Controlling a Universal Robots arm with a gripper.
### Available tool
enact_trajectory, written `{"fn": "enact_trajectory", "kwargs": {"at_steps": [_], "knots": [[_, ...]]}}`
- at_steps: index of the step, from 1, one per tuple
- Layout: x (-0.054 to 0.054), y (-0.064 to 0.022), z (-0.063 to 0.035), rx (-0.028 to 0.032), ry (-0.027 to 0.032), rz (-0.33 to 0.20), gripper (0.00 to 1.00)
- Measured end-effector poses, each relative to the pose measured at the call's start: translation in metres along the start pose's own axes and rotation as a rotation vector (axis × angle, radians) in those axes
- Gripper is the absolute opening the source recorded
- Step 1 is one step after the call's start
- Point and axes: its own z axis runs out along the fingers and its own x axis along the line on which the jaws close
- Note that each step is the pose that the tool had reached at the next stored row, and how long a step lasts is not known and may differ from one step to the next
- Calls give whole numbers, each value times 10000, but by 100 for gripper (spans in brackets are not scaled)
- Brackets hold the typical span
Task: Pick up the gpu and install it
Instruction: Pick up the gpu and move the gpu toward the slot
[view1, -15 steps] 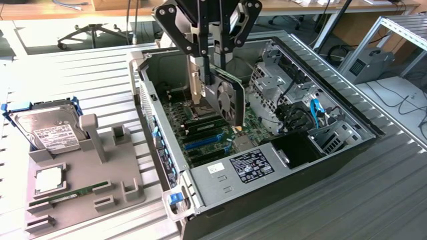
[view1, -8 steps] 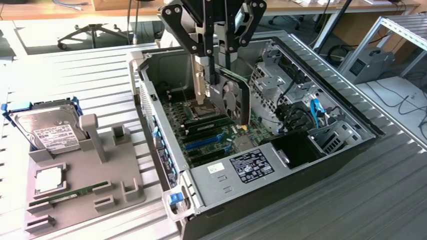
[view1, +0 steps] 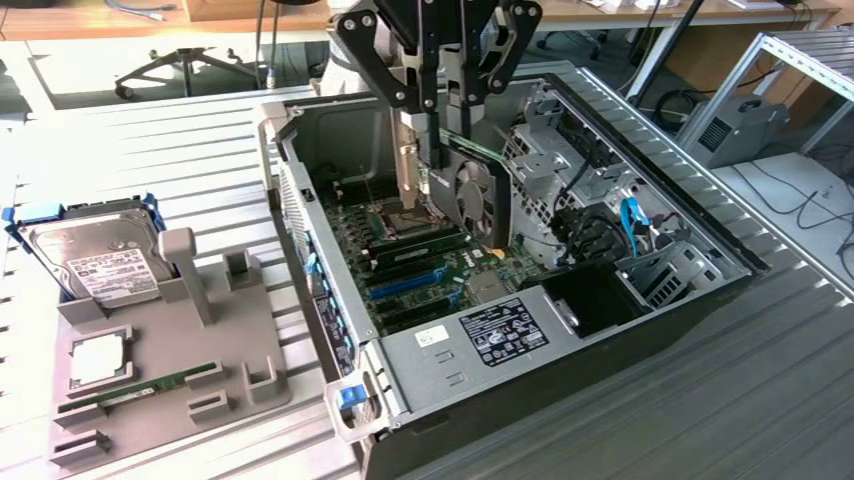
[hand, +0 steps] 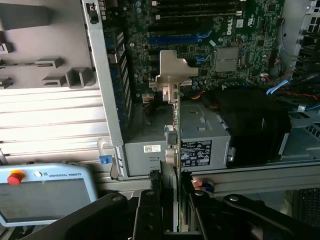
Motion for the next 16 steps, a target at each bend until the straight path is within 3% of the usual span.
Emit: {"fn": "enact_trajectory", "kwargs": {"at_steps": [16], "knots": [[-166,19,19,192,-13,-6,26]]}}
